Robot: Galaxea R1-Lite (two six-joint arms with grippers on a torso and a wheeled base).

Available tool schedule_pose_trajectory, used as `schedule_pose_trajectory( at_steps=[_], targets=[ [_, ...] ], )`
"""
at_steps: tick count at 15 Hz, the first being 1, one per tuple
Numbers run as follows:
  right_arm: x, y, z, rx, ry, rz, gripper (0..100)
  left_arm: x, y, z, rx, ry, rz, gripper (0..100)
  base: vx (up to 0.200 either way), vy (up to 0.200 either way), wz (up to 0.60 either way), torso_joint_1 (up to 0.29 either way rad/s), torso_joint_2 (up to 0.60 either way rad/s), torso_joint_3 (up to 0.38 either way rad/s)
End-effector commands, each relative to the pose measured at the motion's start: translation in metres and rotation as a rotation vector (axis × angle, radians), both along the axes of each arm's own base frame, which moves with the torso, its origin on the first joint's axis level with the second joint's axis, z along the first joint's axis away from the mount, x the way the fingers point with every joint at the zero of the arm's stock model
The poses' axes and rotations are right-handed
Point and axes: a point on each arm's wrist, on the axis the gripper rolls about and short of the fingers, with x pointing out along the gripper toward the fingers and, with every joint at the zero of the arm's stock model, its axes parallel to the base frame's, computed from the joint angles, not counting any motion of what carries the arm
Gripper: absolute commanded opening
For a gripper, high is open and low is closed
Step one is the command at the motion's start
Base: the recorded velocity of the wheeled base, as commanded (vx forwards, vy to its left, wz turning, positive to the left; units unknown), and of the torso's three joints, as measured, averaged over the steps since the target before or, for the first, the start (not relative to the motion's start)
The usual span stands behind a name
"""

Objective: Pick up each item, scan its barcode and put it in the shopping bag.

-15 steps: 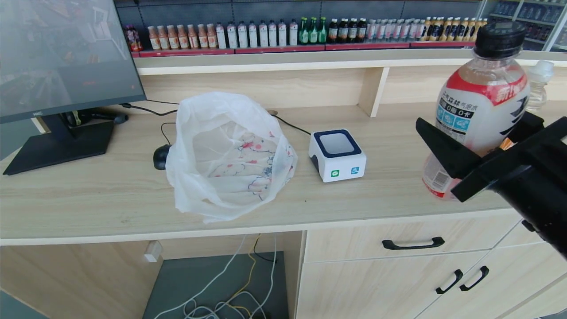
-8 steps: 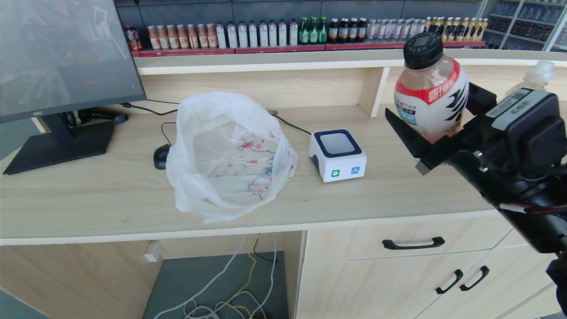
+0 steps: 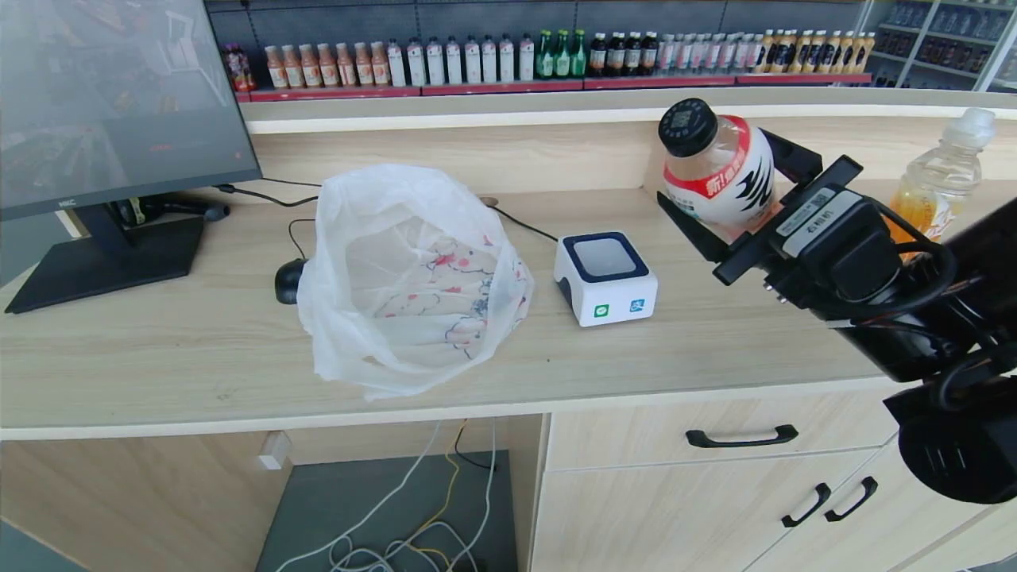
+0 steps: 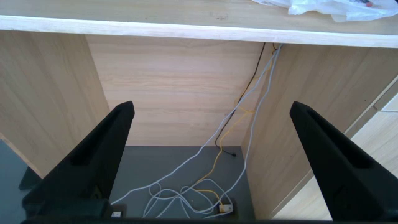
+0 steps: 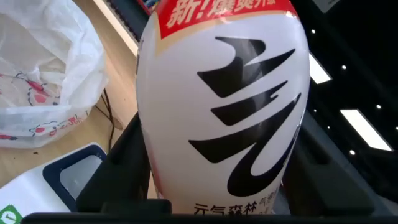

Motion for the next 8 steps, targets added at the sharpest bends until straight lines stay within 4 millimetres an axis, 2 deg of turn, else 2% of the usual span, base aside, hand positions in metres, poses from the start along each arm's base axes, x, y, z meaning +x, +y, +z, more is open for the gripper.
schedule_pose_trajectory(
  at_steps=[1, 4, 8],
  targets=[
    [0.015, 0.009, -0.004, -0.019, -0.006, 0.032, 0, 0.0, 0.0, 0.0, 0.001, -0.001, -0.001, 100, 0.0, 0.0, 0.0, 0.0, 0.0, 0.0],
    [0.03, 0.021, -0.006, -0.048, -0.037, 0.11, 0, 0.0, 0.0, 0.0, -0.001, -0.001, 0.001, 100, 0.0, 0.0, 0.0, 0.0, 0.0, 0.0],
    [0.034, 0.04, -0.002, -0.064, -0.079, 0.197, 0, 0.0, 0.0, 0.0, 0.001, -0.001, 0.001, 100, 0.0, 0.0, 0.0, 0.0, 0.0, 0.0]
  ],
)
